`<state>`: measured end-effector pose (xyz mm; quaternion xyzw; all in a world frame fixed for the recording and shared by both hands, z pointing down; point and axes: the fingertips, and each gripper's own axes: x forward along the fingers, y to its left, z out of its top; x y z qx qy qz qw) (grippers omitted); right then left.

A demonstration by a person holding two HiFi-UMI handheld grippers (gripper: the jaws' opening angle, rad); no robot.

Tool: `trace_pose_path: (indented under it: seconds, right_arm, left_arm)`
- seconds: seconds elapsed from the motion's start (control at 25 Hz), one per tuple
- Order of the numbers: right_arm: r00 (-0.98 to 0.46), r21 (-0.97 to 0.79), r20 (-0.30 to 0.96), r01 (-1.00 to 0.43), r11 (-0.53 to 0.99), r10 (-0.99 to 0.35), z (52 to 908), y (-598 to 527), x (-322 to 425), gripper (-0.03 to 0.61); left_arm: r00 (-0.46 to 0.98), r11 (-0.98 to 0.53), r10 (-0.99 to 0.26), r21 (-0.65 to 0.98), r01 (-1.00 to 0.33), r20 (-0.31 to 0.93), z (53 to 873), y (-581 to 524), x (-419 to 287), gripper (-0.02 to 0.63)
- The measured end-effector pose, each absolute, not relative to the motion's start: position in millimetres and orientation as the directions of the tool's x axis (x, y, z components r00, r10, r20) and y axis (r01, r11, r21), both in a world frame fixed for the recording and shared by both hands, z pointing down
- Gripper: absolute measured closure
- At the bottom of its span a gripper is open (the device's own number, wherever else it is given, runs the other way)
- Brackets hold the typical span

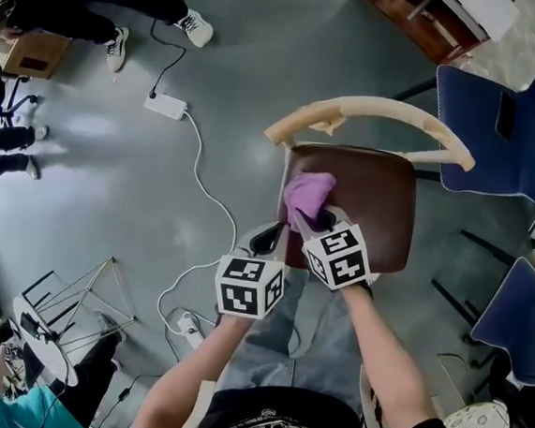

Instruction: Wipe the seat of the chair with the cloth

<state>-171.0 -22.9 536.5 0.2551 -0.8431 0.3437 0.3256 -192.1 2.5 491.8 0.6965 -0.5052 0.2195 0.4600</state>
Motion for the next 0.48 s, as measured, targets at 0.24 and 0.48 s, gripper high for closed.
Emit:
trace_pose_path:
  seconds: [0.24, 0.48]
  right_arm:
    - [-0.639, -0.404, 0.735, -0.682, 0.610, -0.227, 589.0, -38.2, -190.7, 0.515]
    - [-0.618, -0.391, 0.724, -0.733, 0.556, -0.306, 626.4, -61.4, -198.1, 0.515]
  left_arm:
    - [0.417, -0.081, -0.471, 0.433, -0.898, 0.777, 530.2, -8.4, -203.5, 0.621]
    - [0.419, -0.092, -0.438, 0.424, -0.901, 0.795, 548.0, -1.7, -217.3, 0.621]
